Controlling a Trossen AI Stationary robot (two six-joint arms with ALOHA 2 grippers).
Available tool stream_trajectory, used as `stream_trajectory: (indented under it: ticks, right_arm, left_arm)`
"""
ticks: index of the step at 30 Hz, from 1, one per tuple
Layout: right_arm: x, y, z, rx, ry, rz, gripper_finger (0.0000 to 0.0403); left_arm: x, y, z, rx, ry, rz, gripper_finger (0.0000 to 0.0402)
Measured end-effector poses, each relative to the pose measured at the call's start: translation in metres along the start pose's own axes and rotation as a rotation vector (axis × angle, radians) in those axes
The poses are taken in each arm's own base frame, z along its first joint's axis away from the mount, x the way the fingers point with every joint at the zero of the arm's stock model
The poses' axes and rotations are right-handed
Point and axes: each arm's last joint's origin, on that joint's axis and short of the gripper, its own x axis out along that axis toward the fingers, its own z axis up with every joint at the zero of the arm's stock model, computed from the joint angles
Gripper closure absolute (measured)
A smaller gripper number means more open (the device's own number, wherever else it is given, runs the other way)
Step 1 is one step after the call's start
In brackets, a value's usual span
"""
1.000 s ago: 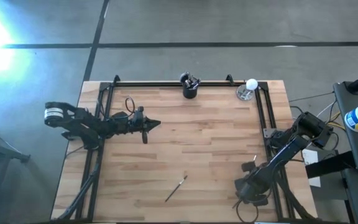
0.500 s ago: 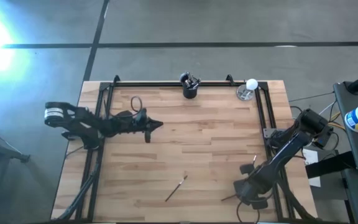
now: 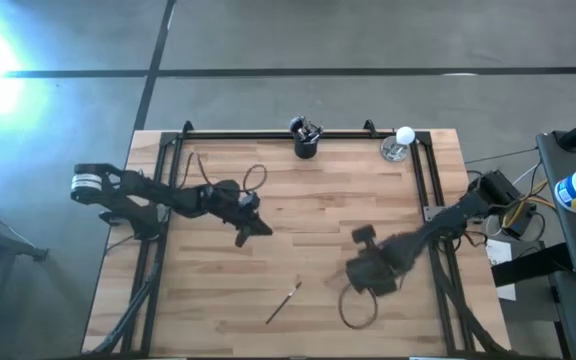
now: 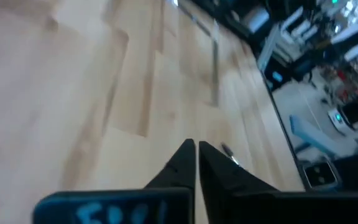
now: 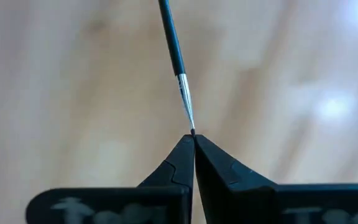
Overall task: Put items in baskets/containers
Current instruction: Put the black eyeshadow brush into the black pen holder
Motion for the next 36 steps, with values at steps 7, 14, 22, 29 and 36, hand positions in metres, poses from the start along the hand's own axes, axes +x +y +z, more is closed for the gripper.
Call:
stream_trajectory:
  ticks: [7,14,22,29,36]
  right_arm:
    - [-0.007,-0.061,0.026,-0.161,-0.097,-0.212,0.0395]
    - [-0.016,-0.102,0.052,-0.315,-0.285,-0.341,0.0395]
    - [-0.024,-0.124,0.064,-0.347,-0.392,-0.424,0.0395]
    - [-0.008,-0.132,0.061,-0.123,-0.465,-0.167,0.0394]
    - [0.039,-0.160,0.044,0.062,-0.346,0.036,0.0358]
  left_arm:
    - [0.013,-0.022,0.012,0.004,0.059,-0.040,0.0309]
    - [0.016,-0.032,0.038,0.047,-0.021,-0.022,0.0265]
    - [0.017,-0.037,0.056,0.209,-0.091,0.072,0.0262]
    - [0.016,-0.029,0.033,0.260,-0.034,0.076,0.0262]
    - [0.007,-0.019,0.007,0.225,-0.147,0.034,0.0262]
